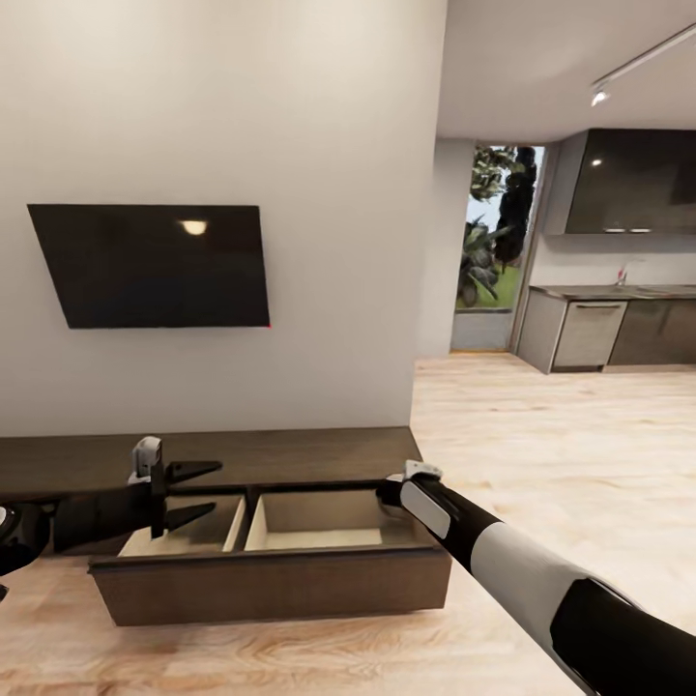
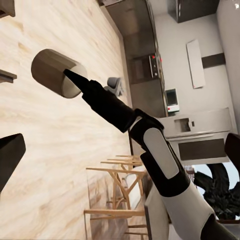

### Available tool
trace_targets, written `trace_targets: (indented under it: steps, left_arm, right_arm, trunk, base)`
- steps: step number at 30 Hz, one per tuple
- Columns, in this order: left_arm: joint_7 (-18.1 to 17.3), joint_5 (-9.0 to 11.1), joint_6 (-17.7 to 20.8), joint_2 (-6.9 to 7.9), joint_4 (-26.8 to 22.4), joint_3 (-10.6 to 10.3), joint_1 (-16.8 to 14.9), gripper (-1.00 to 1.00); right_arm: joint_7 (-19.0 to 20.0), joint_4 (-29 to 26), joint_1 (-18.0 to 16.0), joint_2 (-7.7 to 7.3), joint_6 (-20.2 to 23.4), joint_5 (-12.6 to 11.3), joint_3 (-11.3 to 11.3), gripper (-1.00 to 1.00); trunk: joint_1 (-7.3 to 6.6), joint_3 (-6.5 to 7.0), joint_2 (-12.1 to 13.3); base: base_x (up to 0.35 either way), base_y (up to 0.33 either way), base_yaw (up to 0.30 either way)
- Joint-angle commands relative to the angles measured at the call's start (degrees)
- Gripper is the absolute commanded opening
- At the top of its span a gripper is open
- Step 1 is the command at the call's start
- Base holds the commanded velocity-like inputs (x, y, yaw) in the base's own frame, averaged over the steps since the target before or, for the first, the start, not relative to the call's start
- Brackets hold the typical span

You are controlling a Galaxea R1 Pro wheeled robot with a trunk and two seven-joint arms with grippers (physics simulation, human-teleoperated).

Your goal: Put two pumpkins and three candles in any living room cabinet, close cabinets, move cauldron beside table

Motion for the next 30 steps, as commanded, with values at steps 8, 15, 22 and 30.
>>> trace_targets:
  steps: [8,15,22,30]
  left_arm:
    - [0.5,0.6,0.0,0.04,0.0,-0.1,0.0,1.0]
    - [0.5,0.6,0.0,0.04,0.0,0.0,0.0,1.0]
    - [0.5,0.7,0.0,0.04,0.0,-0.1,0.0,1.0]
    - [0.5,0.7,0.0,0.04,0.1,0.0,0.0,1.0]
  right_arm:
    - [-0.4,0.0,-0.1,0.02,4.1,-0.4,0.3,-1.0]
    - [-0.9,0.0,-0.1,0.32,8.1,-2.0,0.3,-1.0]
    - [-2.0,0.0,-0.1,0.4,10.7,-2.1,0.2,-1.0]
    - [-3.5,0.1,-0.1,0.4,12.5,-2.2,0.1,-1.0]
  trunk:
    - [0.03,-0.06,0.0]
    - [0.03,-0.06,0.0]
    - [0.03,-0.06,0.0]
    - [0.03,-0.06,0.0]
  base:
    - [0.328,0.0,0.0]
    - [0.324,0.0,0.0]
    - [0.24,0.0,0.0]
    - [0.16,0.0,0.0]
